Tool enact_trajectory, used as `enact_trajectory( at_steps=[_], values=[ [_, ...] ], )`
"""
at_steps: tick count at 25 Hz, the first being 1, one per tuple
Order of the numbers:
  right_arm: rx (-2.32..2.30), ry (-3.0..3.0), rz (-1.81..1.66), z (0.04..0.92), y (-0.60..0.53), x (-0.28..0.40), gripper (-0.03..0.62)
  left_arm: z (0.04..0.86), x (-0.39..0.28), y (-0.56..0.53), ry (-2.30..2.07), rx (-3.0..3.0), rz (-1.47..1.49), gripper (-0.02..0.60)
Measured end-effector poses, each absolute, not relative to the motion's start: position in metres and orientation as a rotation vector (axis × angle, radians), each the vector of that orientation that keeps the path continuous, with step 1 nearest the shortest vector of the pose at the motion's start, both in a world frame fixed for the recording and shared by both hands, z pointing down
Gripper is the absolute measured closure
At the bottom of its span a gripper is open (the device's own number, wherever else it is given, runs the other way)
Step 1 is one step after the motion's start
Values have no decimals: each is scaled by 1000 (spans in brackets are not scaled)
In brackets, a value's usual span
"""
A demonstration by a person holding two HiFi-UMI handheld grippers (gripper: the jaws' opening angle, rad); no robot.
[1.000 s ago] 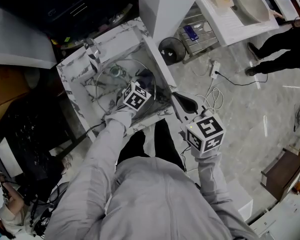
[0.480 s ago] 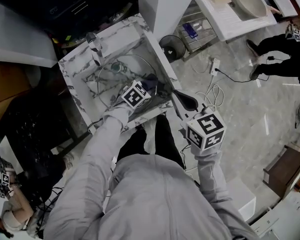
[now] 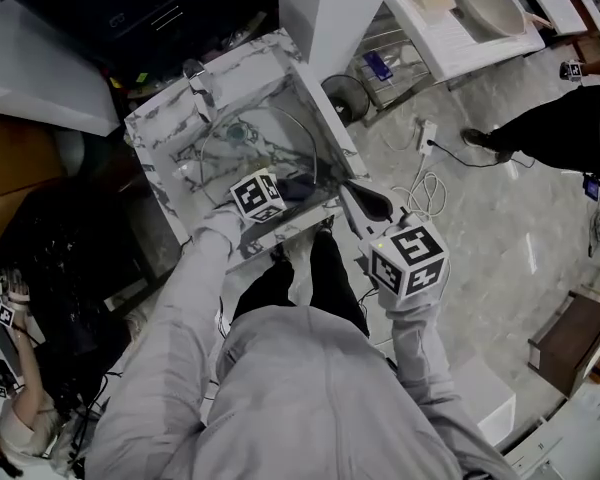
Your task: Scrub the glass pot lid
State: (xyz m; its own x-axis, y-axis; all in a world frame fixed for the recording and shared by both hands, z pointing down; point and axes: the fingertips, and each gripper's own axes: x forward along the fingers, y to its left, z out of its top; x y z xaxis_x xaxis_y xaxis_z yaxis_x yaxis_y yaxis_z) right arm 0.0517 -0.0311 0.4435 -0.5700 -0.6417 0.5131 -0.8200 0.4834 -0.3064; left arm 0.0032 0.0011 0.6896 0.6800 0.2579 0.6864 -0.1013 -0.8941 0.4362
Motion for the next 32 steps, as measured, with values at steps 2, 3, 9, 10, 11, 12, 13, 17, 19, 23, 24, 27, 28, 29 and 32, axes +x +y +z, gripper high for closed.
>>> enact_trajectory(
  at_steps=[2,3,9,10,11,12,13,17,19,23,24,27,28,29,32],
  values=[
    [1234,-2405,754,441,-28,48,563,689,-5,9,173,2420,1129,495],
    [1234,-2405,752,440,-26,47,563,689,-9,13,204,2406,1152,495],
    [1242,-2421,748,439,-13,37,563,689,-39,32,348,2330,1289,497],
    [1242,-2422,748,440,-11,36,563,689,-44,34,357,2319,1308,497],
    [1242,-2422,748,440,-8,34,563,689,-48,35,365,2308,1326,497],
    [1242,-2423,747,440,-6,33,563,689,-53,36,370,2295,1342,497],
    [1243,-2424,746,441,-5,32,563,689,-57,37,372,2281,1357,497],
    [1248,-2431,748,441,-1,28,563,690,-74,38,378,2221,1422,497],
    [1250,-2434,749,441,0,27,563,691,-83,40,394,2198,1470,497],
    [1247,-2448,740,440,-1,25,563,693,-108,40,443,2159,1605,497],
    [1245,-2452,738,440,-2,24,563,693,-114,39,450,2147,1634,497],
    [1229,-2467,734,440,-5,19,563,694,-130,37,447,2115,1702,496],
    [1221,-2472,734,440,-6,17,563,694,-134,37,442,2106,1717,496],
    [1214,-2477,735,440,-8,14,563,695,-138,36,437,2096,1730,496],
    [1188,-2493,738,439,-13,7,563,695,-148,33,412,2077,1765,497]
  ],
)
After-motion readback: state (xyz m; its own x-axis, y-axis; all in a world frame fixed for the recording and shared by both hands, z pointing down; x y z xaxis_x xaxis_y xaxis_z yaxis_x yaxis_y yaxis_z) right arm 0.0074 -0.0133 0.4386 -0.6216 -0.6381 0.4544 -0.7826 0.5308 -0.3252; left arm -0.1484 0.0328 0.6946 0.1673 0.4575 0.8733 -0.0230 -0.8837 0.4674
